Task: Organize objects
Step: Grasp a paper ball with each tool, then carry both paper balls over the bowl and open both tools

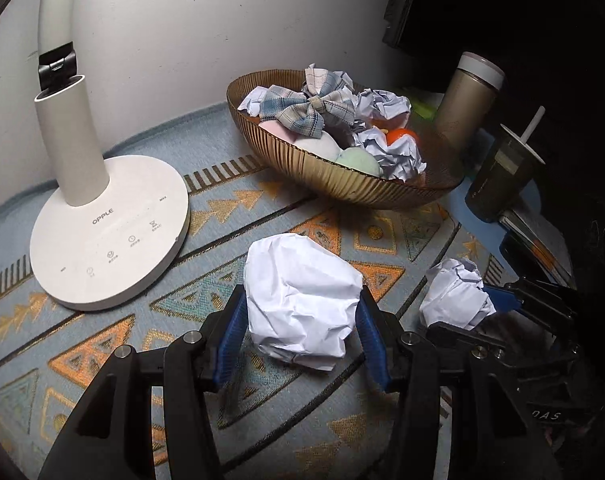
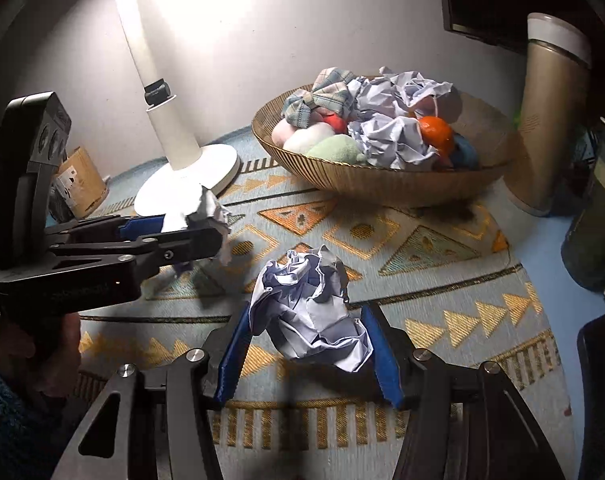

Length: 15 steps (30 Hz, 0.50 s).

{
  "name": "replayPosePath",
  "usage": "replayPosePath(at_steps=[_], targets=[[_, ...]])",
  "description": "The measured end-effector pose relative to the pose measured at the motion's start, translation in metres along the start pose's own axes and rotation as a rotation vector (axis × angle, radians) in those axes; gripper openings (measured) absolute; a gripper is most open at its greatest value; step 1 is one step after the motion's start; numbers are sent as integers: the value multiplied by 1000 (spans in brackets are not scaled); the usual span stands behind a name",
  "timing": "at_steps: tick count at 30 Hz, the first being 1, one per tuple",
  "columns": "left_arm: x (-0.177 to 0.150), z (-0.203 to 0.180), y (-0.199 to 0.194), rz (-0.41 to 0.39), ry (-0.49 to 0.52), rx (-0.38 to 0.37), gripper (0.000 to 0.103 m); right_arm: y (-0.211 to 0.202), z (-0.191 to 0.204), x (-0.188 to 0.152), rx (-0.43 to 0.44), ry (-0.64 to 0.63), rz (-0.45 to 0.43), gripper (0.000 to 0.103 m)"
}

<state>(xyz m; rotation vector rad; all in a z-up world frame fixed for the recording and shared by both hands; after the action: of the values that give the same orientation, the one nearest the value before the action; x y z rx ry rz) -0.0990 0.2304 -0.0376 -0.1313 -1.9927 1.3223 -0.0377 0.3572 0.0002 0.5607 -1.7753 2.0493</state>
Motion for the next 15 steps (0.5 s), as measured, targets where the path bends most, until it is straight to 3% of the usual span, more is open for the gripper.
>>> replayPosePath(at_steps=[4, 8, 11, 15], targets=[[-14, 7, -3, -18, -41, 36, 49, 16, -6, 7, -99, 2, 8, 59], [-24, 9, 1, -29, -72, 32, 49, 19, -14, -7, -31, 23, 61, 66], [-25, 9, 0, -44, -73, 45, 49, 11, -21, -8, -34, 59, 38, 90], [-27, 4, 3, -36, -42, 72, 49, 3, -22, -8, 1, 81, 20, 92]])
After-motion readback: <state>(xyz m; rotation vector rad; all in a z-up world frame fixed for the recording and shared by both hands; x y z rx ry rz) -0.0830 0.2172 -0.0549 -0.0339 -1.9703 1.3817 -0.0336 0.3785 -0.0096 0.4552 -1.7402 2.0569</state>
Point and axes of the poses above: each gripper's, at about its wrist camera, not at the fingertips, and y roughly the way its jaws point, z to its left, x to its top, the point moved 8 cm from there along y, roughly the way its jaws point, and after that the axes turned 10 degrees about z, right-handed, at the moved point
